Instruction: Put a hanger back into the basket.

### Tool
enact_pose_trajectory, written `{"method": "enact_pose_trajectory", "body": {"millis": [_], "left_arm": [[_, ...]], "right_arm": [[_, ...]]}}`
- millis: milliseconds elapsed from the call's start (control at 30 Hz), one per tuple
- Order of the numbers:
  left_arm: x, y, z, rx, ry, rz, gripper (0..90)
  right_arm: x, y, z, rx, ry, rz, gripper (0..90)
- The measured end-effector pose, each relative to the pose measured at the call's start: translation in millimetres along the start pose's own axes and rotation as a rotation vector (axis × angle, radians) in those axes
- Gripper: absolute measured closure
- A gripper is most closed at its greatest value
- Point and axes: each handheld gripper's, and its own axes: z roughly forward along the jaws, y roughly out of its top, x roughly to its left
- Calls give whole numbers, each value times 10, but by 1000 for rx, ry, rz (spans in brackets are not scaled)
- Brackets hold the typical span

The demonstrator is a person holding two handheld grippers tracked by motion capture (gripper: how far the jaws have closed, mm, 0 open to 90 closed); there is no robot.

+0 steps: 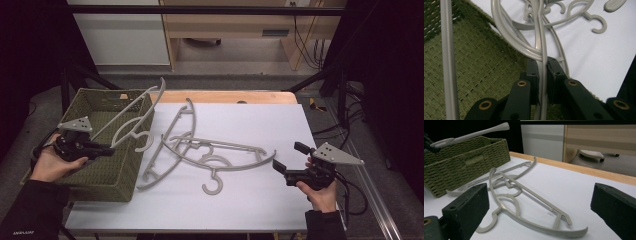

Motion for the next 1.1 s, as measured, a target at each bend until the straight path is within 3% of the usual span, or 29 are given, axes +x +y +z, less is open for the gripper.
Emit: {"method": "enact_pose_trajectory", "body": {"millis": [467, 833, 1067, 1100], "left_arm": [[240, -271, -33, 32, 7, -70, 813], [332, -468, -87, 35, 31, -124, 812], [364, -498, -54, 69, 27, -140, 812], [360, -500, -41, 62, 28, -158, 811]], "right_arm": [[0, -3, 8, 0, -3, -1, 22], [2, -6, 13, 5, -2, 0, 22], [4, -7, 14, 6, -4, -1, 22], [4, -6, 11, 6, -4, -1, 22]]}}
